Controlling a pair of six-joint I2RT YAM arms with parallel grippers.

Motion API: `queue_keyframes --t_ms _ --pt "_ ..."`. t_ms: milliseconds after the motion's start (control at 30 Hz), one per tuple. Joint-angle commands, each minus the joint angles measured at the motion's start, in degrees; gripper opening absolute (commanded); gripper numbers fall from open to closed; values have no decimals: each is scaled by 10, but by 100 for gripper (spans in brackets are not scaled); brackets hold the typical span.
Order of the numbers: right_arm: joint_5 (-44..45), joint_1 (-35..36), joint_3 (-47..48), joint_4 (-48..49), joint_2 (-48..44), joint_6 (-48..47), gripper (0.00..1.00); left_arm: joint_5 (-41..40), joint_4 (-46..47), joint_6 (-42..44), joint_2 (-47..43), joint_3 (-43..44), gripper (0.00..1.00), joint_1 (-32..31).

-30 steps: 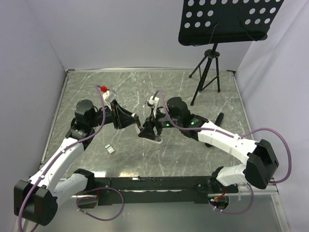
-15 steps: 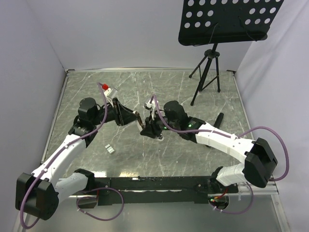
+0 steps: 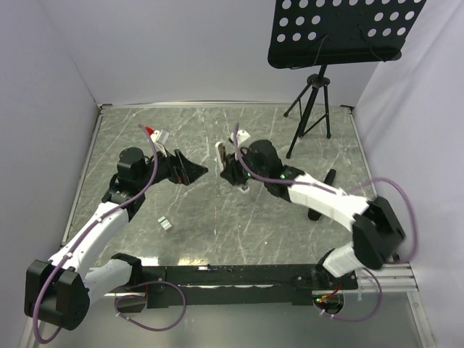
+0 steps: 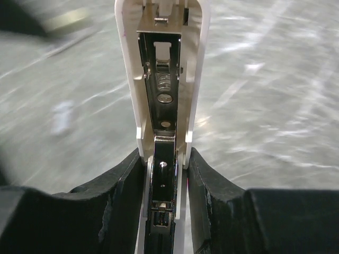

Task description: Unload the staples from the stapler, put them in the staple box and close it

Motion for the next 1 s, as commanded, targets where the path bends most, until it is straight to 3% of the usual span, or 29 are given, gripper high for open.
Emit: queue_keyframes --t_ms 0,133,233,367,500,633,833,967 --pt "101 -46 103 8 135 22 4 -76 -64 65 -10 39 100 2" --pt "204 -72 176 7 236 38 4 -133 -71 58 -28 29 99 2" --pt "218 -82 236 -13 302 63 7 -176 -87 54 -43 22 99 2" --pt "234 -91 330 -107 380 94 16 -276 -124 50 -46 22 99 2" --pt "250 -90 376 -190 418 112 23 -288 -134 51 -46 30 99 3" --pt "260 -88 365 -201 422 121 33 -287 -120 43 -62 20 97 3" --pt "259 -80 334 -183 407 113 57 -288 -121 43 -57 21 97 3" --pt "267 -73 334 -190 403 109 62 -295 -120 43 -58 19 97 3"
